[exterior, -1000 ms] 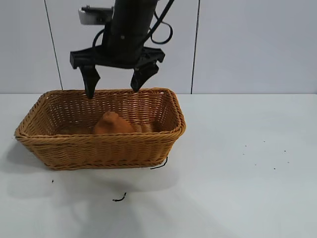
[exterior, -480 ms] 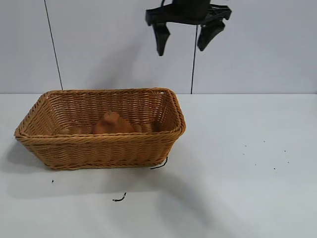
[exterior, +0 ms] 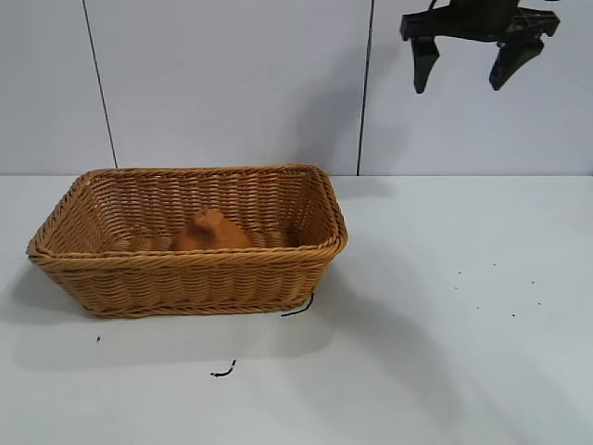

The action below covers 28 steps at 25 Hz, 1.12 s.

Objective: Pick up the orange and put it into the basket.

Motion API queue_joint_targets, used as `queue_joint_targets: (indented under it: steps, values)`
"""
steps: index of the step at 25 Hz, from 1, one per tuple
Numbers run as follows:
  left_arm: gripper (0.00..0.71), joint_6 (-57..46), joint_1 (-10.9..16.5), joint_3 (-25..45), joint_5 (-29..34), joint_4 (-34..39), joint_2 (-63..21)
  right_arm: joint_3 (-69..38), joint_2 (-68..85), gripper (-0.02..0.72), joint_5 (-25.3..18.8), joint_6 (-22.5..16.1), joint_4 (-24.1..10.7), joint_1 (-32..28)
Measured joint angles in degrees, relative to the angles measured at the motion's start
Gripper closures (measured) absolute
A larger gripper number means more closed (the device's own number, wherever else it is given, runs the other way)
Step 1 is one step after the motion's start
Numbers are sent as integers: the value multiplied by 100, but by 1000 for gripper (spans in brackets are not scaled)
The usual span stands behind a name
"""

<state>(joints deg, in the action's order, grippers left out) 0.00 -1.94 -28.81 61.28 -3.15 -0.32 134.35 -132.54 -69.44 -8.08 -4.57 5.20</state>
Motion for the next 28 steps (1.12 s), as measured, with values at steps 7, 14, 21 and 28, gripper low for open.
queue_joint_targets:
  steps: [7,14,21,28]
  values:
    - [71,0,0,0,0,0,0,0,0,27,-12,0,229,-500]
    - [71,0,0,0,0,0,0,0,5,28,-17,101,665,-514]
    - [71,0,0,0,0,0,0,-752,462,29,1,277,616,-514]
    - [71,0,0,0,0,0,0,-3753,2035,39,7,520,585,-312]
